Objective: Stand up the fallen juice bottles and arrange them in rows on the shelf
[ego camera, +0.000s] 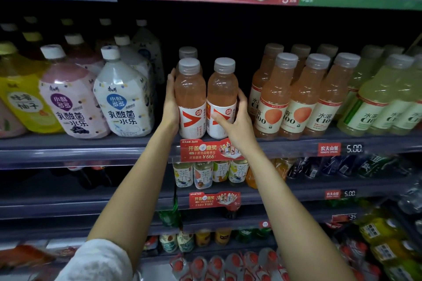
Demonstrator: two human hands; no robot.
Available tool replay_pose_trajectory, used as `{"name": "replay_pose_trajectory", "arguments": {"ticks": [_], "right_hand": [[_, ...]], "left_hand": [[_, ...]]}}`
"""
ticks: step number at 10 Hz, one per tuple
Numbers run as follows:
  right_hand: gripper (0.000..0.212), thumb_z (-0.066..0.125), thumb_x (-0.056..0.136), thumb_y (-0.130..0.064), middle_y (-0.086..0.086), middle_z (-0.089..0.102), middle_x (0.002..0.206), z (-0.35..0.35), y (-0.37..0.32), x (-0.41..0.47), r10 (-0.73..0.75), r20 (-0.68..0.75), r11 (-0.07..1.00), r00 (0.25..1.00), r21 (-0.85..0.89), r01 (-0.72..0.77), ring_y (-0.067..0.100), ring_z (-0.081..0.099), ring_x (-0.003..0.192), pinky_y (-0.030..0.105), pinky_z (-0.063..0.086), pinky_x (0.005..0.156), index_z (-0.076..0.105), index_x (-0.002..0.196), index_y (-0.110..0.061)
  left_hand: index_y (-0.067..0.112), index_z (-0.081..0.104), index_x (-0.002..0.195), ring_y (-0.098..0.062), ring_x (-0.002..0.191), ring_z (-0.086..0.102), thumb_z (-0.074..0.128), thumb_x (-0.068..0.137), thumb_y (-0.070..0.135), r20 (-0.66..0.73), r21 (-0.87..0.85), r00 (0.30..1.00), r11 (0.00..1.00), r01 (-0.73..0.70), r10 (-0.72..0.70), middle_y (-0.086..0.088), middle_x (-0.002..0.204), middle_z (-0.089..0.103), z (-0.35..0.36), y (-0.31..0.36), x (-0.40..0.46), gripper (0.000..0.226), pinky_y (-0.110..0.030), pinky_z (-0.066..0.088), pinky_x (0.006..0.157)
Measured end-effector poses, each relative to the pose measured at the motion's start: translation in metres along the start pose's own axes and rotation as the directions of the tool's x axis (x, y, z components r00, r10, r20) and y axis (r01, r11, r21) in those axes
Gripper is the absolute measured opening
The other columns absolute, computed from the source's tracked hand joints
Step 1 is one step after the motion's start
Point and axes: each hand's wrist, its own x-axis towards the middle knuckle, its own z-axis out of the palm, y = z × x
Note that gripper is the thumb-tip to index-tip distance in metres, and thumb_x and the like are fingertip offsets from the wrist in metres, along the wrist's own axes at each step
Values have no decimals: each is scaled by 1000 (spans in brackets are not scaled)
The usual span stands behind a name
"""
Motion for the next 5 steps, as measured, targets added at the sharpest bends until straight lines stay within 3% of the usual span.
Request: {"name": "replay_pose_trajectory", "arguments": {"ticks": [2,3,4,5], "right_hand": [[79,65,88,-18,0,33,149,-1,0,-1,13,19,1000,1000,13,-14,12,34,135,7,33,95,13,147,-22],[78,64,88,-19,0,35,148,0,2,-1,17,13,1000,1000,9,-17,12,36,133,-1,33,90,13,147,-22],[78,66,88,-21,-1,36,148,-1,-2,-5,27,-5,999,1000,-19,-27,12,37,133,0,33,91,15,147,-22],[76,65,88,-25,-1,36,149,-3,-7,-7,26,-44,997,999,-71,-30,13,35,135,16,32,101,18,148,-21]], "left_hand": [[19,41,145,-22,118,61,41,82,71,-11,-19,1000,1000,7,-7,-9,132,60,1,-2,2,82,-36,49,99],[19,42,144,-22,117,61,41,83,70,-3,-29,1000,1000,-2,2,-9,131,61,2,-3,2,79,-39,47,102],[17,44,142,-23,117,61,39,87,68,-27,-23,999,1000,16,-16,-10,129,62,2,0,-2,75,-41,46,103],[18,51,138,-22,114,63,39,87,69,-47,-65,999,998,19,-22,-8,124,65,1,1,-2,73,-42,45,104]]}}
